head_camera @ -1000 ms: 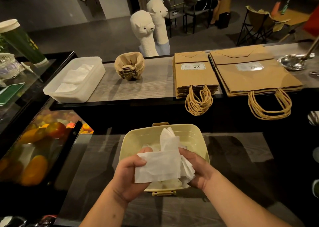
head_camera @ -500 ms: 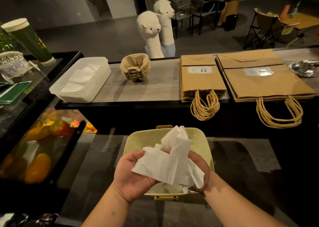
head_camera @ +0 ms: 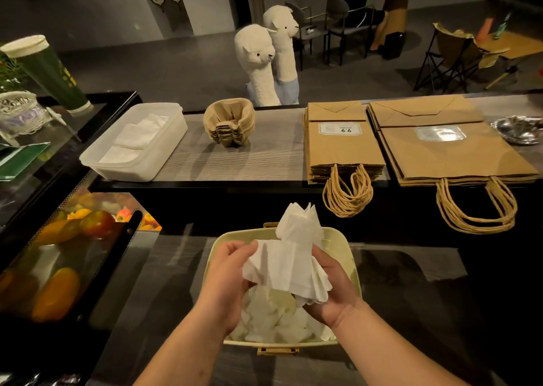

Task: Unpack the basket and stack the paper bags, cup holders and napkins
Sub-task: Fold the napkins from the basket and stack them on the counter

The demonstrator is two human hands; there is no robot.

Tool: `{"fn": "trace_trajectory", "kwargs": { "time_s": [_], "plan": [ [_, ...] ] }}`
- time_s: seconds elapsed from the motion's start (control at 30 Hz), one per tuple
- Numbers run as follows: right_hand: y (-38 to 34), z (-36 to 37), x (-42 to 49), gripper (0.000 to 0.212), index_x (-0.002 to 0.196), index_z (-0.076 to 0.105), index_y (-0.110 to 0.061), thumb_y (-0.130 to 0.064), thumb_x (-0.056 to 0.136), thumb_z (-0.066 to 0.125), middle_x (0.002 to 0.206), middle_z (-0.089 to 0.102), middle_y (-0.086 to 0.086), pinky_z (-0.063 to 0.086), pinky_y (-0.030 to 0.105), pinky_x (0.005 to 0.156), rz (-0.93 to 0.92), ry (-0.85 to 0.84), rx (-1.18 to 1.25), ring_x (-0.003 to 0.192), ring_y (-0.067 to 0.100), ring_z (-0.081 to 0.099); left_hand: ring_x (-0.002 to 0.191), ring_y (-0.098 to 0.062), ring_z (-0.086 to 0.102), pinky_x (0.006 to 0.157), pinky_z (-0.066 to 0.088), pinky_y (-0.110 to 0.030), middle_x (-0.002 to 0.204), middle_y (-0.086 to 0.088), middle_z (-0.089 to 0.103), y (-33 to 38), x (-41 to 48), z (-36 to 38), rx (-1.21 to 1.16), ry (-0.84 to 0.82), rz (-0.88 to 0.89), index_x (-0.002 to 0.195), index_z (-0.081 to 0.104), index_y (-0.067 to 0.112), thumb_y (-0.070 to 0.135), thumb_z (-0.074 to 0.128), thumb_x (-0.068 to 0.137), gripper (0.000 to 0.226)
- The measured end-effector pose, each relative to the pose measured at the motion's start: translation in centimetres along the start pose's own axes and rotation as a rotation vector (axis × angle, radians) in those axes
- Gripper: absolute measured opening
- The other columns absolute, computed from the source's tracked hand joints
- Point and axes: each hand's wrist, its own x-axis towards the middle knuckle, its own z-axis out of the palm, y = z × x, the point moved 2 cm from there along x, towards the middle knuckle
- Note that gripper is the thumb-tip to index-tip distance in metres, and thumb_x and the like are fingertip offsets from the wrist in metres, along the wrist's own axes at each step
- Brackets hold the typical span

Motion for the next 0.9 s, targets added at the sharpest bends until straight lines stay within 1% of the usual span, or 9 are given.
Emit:
{"fn": "trace_trajectory", "kwargs": {
  "time_s": [0.1, 0.17, 0.23, 0.3, 0.37, 0.57, 0.73, 0.83, 0.9],
  "plan": [
    [-0.4, -0.5, 0.6, 0.061, 0.116, 0.072, 0.006, -0.009, 0.061, 0.096, 0.111, 0.072, 0.027, 0.063, 0.051, 0.068, -0.027, -0.022, 0.056, 0.094, 0.042, 0.074, 0.106, -0.019, 0.06, 0.089, 0.054, -0.041, 0.118, -0.001, 0.058, -0.8, -1.1, 0.5, 0.207, 0.219, 0.228, 0.112, 0.048, 0.032, 0.036, 0.073, 0.091, 0.033],
    [-0.4, -0.9, 0.9, 0.051, 0.118, 0.07, 0.006, -0.006, 0.071, 0.087, 0.108, 0.073, 0.026, 0.063, 0.052, 0.067, -0.05, -0.007, 0.081, 0.091, 0.041, 0.075, 0.105, -0.009, 0.054, 0.085, 0.05, -0.034, 0.116, 0.01, 0.053, -1.3, -2.6, 1.1, 0.415, 0.281, 0.421, 0.108, 0.046, 0.039, 0.049, 0.073, 0.085, 0.036],
    [-0.5, -0.8, 0.9, 0.037, 0.116, 0.072, 0.004, -0.02, 0.087, 0.076, 0.11, 0.073, 0.023, 0.062, 0.051, 0.082, -0.076, 0.011, 0.05, 0.096, 0.037, 0.074, 0.101, 0.001, 0.052, 0.082, 0.046, -0.026, 0.108, 0.014, 0.055, -1.8, -3.9, 2.1, 0.582, 0.196, 0.556, 0.1, 0.05, 0.041, 0.059, 0.07, 0.077, 0.035],
    [-0.4, -1.1, 1.0, 0.041, 0.106, 0.078, 0.001, -0.033, 0.1, 0.054, 0.102, 0.074, 0.021, 0.061, 0.045, 0.082, -0.116, 0.057, 0.033, 0.091, 0.033, 0.075, 0.1, 0.004, 0.051, 0.082, 0.044, -0.022, 0.103, 0.019, 0.058, -2.5, -4.0, 3.0, 0.629, 0.131, 0.559, 0.095, 0.054, 0.039, 0.052, 0.077, 0.078, 0.031],
    [-0.2, -1.3, 1.2, 0.047, 0.109, 0.077, 0.0, -0.037, 0.103, 0.048, 0.103, 0.073, 0.021, 0.063, 0.045, 0.078, -0.115, 0.069, 0.049, 0.091, 0.033, 0.074, 0.1, 0.003, 0.055, 0.084, 0.046, -0.023, 0.099, 0.02, 0.062, -2.9, -3.4, 3.2, 0.649, 0.164, 0.556, 0.093, 0.057, 0.038, 0.041, 0.08, 0.08, 0.026],
    [-0.1, -1.8, 1.7, 0.048, 0.129, 0.066, 0.001, -0.035, 0.098, 0.06, 0.122, 0.067, 0.023, 0.056, 0.051, 0.094, -0.088, 0.112, 0.077, 0.11, 0.037, 0.068, 0.094, 0.004, 0.061, 0.079, 0.045, -0.022, 0.091, 0.027, 0.067, -3.0, -3.0, 3.2, 0.568, 0.221, 0.529, 0.08, 0.066, 0.034, 0.025, 0.078, 0.086, 0.016],
    [0.0, -1.7, 1.9, 0.046, 0.13, 0.066, -0.004, -0.036, 0.097, 0.06, 0.119, 0.068, 0.018, 0.057, 0.046, 0.091, -0.099, 0.108, 0.089, 0.105, 0.032, 0.069, 0.096, -0.01, 0.06, 0.078, 0.044, -0.024, 0.094, 0.018, 0.062, -3.2, -3.5, 2.8, 0.628, 0.237, 0.693, 0.075, 0.06, 0.035, 0.028, 0.074, 0.085, 0.018],
    [0.0, -1.0, 1.9, 0.046, 0.127, 0.064, -0.005, -0.041, 0.1, 0.056, 0.109, 0.07, 0.017, 0.058, 0.047, 0.087, -0.039, 0.1, 0.106, 0.099, 0.031, 0.069, 0.104, -0.017, 0.063, 0.087, 0.051, -0.036, 0.101, 0.012, 0.066, -2.4, -4.8, 2.4, 0.464, 0.134, 0.735, 0.073, 0.059, 0.03, 0.036, 0.063, 0.08, 0.011],
    [0.1, -0.8, 2.0, 0.045, 0.125, 0.064, -0.003, -0.041, 0.101, 0.055, 0.108, 0.07, 0.018, 0.056, 0.049, 0.09, -0.027, 0.078, 0.136, 0.1, 0.033, 0.069, 0.114, -0.023, 0.065, 0.093, 0.05, -0.046, 0.112, -0.001, 0.072, -1.4, -5.7, 2.1, 0.169, 0.089, 0.61, 0.068, 0.059, 0.025, 0.029, 0.066, 0.074, 0.01]
  ]
}}
